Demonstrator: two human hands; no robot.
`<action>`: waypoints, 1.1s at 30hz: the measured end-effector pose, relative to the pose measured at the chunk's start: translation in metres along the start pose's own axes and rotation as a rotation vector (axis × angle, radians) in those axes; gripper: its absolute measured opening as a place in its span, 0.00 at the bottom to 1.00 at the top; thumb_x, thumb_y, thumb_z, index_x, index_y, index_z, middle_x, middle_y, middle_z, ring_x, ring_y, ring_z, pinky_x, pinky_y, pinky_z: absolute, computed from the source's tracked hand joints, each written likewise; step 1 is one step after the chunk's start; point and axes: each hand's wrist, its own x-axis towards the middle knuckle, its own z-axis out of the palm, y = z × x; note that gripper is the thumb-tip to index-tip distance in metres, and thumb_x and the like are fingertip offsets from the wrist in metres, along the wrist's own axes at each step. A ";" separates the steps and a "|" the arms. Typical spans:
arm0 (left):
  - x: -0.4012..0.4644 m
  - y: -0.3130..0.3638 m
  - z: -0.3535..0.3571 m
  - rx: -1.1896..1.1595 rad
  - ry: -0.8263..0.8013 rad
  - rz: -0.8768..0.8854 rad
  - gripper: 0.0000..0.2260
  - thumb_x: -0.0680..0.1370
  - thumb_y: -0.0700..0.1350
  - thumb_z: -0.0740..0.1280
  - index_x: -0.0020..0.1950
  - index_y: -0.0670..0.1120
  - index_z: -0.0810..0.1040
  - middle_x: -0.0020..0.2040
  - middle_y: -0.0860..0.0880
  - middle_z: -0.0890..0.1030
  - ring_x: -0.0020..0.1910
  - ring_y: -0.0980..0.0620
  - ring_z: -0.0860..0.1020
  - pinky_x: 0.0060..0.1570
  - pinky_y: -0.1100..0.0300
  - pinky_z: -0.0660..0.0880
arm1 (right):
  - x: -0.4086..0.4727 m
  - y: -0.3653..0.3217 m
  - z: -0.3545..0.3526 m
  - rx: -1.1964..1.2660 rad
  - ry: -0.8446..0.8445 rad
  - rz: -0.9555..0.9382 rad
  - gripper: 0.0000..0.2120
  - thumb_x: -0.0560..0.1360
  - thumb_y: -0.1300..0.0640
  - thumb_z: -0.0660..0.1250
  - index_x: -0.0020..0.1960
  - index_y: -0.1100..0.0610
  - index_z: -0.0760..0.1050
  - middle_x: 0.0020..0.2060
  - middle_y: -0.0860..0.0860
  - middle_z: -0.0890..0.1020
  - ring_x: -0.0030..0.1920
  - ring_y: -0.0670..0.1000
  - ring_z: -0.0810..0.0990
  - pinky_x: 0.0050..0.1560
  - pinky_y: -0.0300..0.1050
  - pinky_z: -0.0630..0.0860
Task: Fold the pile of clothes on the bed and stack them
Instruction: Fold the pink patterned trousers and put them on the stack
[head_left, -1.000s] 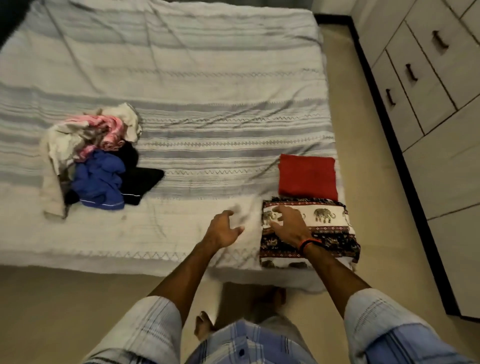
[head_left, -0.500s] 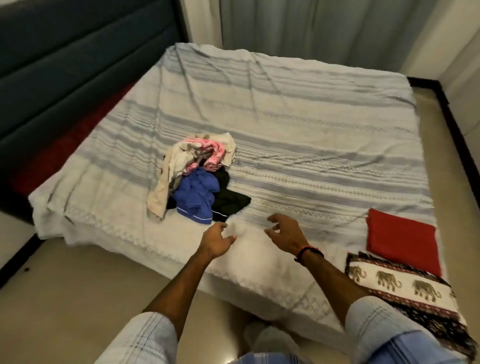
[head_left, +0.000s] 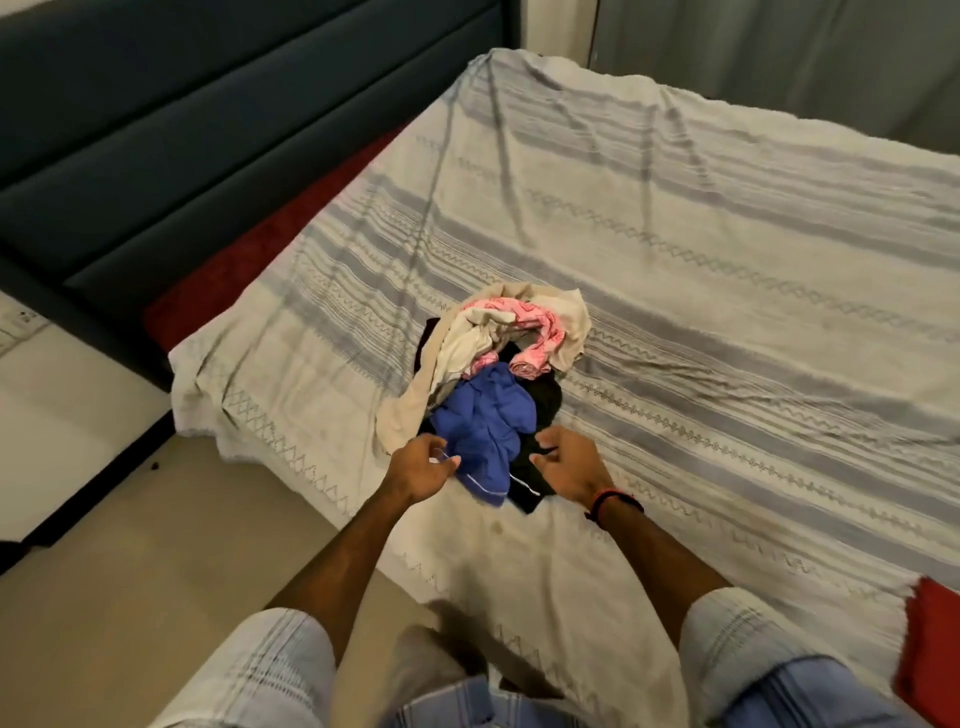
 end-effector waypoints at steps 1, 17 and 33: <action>0.009 0.001 -0.005 -0.002 0.004 -0.009 0.19 0.77 0.47 0.71 0.64 0.40 0.75 0.60 0.44 0.80 0.61 0.44 0.77 0.60 0.57 0.71 | 0.010 -0.004 0.001 -0.018 -0.011 -0.006 0.14 0.76 0.59 0.70 0.61 0.61 0.76 0.56 0.56 0.82 0.53 0.55 0.81 0.54 0.42 0.74; 0.223 0.016 -0.066 -0.003 -0.130 0.001 0.17 0.78 0.50 0.68 0.63 0.43 0.76 0.61 0.46 0.79 0.61 0.44 0.76 0.56 0.60 0.69 | 0.199 -0.091 0.027 -0.112 -0.028 0.091 0.13 0.75 0.58 0.69 0.55 0.65 0.77 0.50 0.60 0.82 0.52 0.61 0.80 0.54 0.57 0.76; 0.286 -0.001 -0.053 -0.093 -0.092 0.014 0.08 0.77 0.45 0.68 0.55 0.48 0.81 0.55 0.51 0.83 0.55 0.49 0.80 0.59 0.55 0.76 | 0.301 -0.105 0.043 -0.451 0.081 -0.049 0.10 0.76 0.58 0.66 0.56 0.59 0.78 0.57 0.57 0.74 0.55 0.61 0.74 0.51 0.57 0.76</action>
